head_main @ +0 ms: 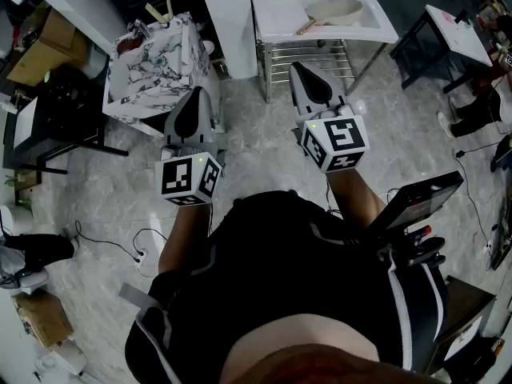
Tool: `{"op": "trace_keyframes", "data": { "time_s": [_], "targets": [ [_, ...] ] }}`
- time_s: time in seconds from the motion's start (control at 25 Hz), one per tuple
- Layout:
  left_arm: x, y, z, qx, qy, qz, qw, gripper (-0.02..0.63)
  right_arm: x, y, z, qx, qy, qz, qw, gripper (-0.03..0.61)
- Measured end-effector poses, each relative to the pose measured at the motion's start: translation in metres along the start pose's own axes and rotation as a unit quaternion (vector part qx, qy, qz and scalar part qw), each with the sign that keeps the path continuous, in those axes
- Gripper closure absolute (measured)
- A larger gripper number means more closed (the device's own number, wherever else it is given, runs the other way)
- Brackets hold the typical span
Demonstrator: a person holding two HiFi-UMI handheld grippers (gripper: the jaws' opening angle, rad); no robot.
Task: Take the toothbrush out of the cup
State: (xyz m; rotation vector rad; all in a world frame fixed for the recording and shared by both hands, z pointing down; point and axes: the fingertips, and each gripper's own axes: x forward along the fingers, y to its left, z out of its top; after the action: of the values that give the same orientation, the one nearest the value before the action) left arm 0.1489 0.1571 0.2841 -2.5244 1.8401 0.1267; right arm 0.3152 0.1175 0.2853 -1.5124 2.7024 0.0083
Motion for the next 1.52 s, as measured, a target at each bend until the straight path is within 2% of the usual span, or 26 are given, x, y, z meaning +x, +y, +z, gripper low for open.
{"op": "trace_keyframes", "data": {
  "time_s": [0.64,1.0,1.36,1.52],
  "targets": [
    [-0.004,0.011,-0.002,-0.001,0.007,-0.012,0.9999,0.613,0.012,0.01,-0.001,0.009,-0.002,-0.009,1.0,0.554],
    [-0.019,0.032,0.001,-0.004,0.005,-0.023,0.9997,0.613,0.022,0.05,0.004,0.007,-0.01,0.017,1.0,0.554],
    [-0.047,0.071,0.006,-0.012,-0.01,-0.028,0.9995,0.612,0.037,0.09,0.003,0.004,-0.012,0.013,1.0,0.554],
    [-0.06,0.093,0.005,-0.029,-0.014,-0.027,0.9991,0.612,0.044,0.109,0.0,0.006,-0.013,0.009,1.0,0.554]
  ]
}}
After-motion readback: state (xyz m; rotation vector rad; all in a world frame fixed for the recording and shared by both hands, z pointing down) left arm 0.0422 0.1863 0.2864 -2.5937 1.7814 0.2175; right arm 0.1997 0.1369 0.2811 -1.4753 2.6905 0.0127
